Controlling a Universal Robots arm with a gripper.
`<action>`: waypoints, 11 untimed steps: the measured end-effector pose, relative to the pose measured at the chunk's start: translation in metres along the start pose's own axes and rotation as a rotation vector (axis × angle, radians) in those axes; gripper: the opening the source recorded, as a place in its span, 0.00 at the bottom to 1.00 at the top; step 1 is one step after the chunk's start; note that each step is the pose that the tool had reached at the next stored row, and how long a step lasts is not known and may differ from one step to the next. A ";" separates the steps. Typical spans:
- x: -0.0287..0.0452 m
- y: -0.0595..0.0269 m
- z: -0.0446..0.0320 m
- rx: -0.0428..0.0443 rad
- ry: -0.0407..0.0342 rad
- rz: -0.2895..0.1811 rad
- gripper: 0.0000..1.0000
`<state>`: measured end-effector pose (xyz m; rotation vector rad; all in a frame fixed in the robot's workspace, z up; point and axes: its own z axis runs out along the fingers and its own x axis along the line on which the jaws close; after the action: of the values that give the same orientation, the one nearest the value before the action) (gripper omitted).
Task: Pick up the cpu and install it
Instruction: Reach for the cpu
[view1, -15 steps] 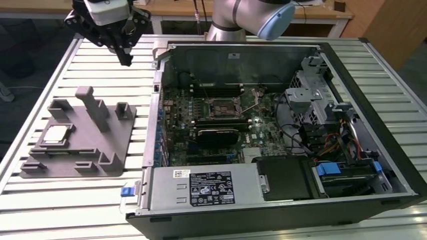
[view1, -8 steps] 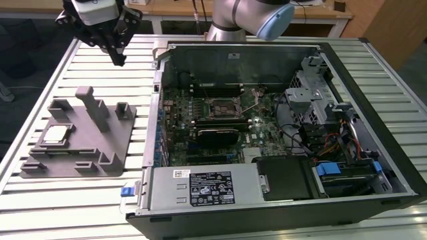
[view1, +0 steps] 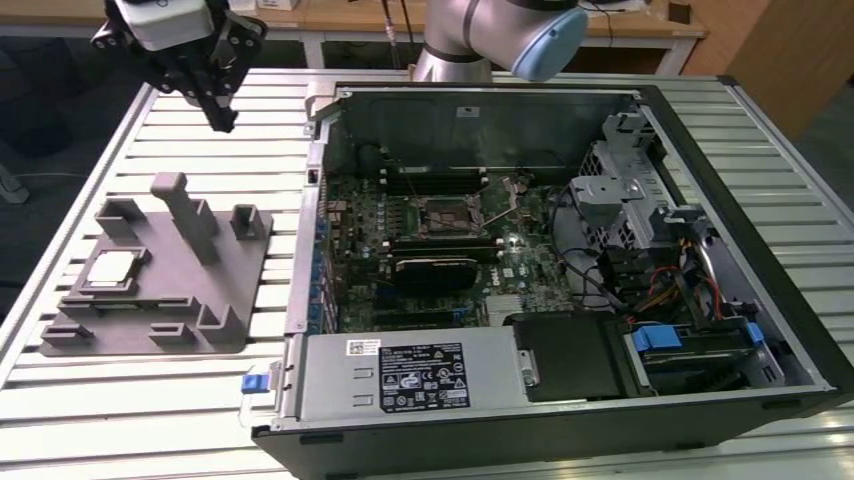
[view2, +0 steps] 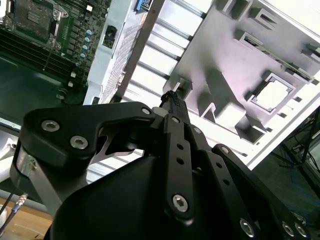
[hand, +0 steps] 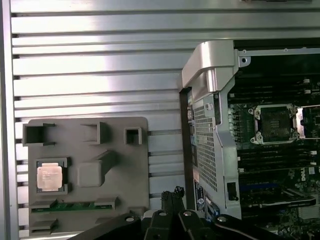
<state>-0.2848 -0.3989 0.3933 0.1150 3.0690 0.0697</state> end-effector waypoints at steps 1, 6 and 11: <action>0.0019 -0.0001 -0.0002 0.0000 -0.0004 0.000 0.11; 0.0125 -0.0009 -0.0010 -0.0002 -0.0026 0.000 0.11; 0.0213 -0.0016 -0.0015 -0.0006 -0.0044 0.000 0.11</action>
<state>-0.3062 -0.3989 0.3933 0.1147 3.0646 0.0702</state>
